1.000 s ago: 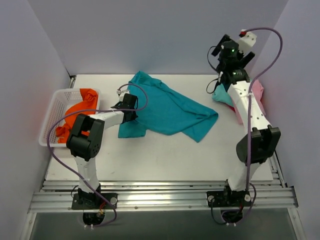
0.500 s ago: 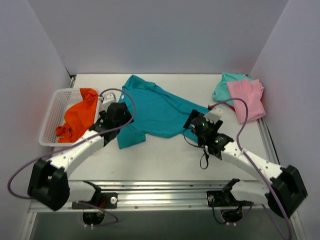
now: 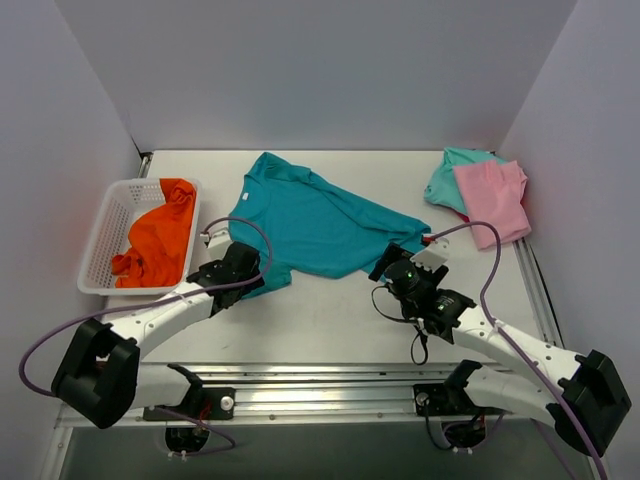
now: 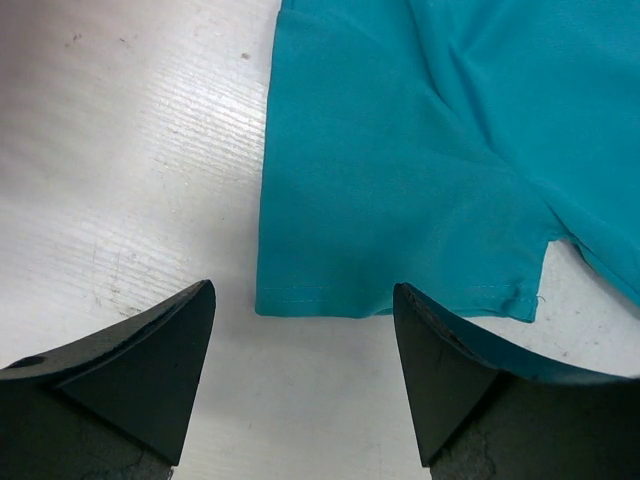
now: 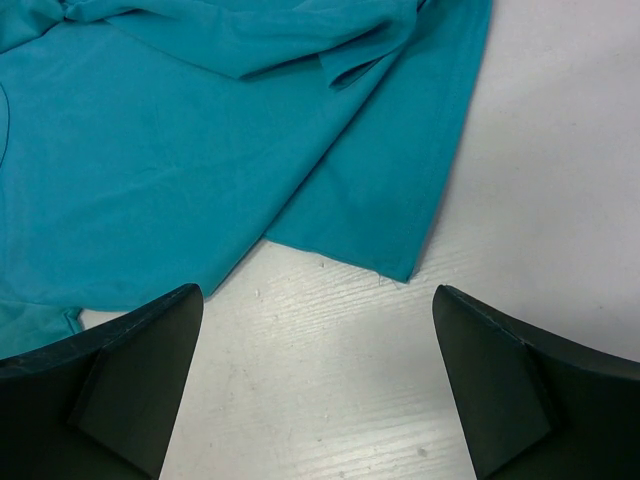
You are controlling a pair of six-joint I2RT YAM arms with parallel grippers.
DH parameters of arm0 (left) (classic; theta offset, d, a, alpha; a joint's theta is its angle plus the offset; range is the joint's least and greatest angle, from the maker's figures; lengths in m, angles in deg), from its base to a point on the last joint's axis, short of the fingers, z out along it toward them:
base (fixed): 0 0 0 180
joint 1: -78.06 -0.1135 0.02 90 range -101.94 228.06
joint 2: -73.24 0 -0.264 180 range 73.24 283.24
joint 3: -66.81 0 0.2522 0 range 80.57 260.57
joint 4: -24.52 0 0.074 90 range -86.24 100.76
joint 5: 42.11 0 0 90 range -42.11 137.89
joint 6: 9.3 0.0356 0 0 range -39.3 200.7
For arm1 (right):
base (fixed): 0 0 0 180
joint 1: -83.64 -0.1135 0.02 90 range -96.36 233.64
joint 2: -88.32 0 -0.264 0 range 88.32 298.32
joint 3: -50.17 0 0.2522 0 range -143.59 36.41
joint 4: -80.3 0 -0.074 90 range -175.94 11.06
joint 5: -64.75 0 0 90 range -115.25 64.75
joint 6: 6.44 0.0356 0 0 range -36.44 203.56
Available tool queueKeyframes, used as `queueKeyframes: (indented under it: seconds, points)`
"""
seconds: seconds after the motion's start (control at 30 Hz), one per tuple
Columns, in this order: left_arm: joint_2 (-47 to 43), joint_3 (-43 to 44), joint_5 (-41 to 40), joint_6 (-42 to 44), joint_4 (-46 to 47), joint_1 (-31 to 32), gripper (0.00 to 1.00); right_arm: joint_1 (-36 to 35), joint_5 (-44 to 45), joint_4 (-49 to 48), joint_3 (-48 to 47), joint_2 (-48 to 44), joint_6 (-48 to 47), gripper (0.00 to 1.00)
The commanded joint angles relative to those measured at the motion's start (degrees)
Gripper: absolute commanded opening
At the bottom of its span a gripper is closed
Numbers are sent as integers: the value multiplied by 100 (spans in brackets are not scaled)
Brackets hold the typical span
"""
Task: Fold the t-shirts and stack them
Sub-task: Flatten out the tshirt
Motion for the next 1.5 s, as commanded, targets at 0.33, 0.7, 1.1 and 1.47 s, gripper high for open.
queueKeyframes:
  seconds: [0.33,0.7,1.1,1.47]
  points:
    - [1647,66,372,-786,991,38,80,-42,285,397,-187,-515,-148,97]
    - [2096,-49,680,-725,1739,-24,2,-51,-1260,-1618,1244,63,765,91]
    - [1868,-294,961,-330,2142,-375,2,-16,-647,-2073,983,1910,1118,89]
    - [1736,-471,1295,-206,2425,-674,2,124,382,-552,595,1242,1074,90]
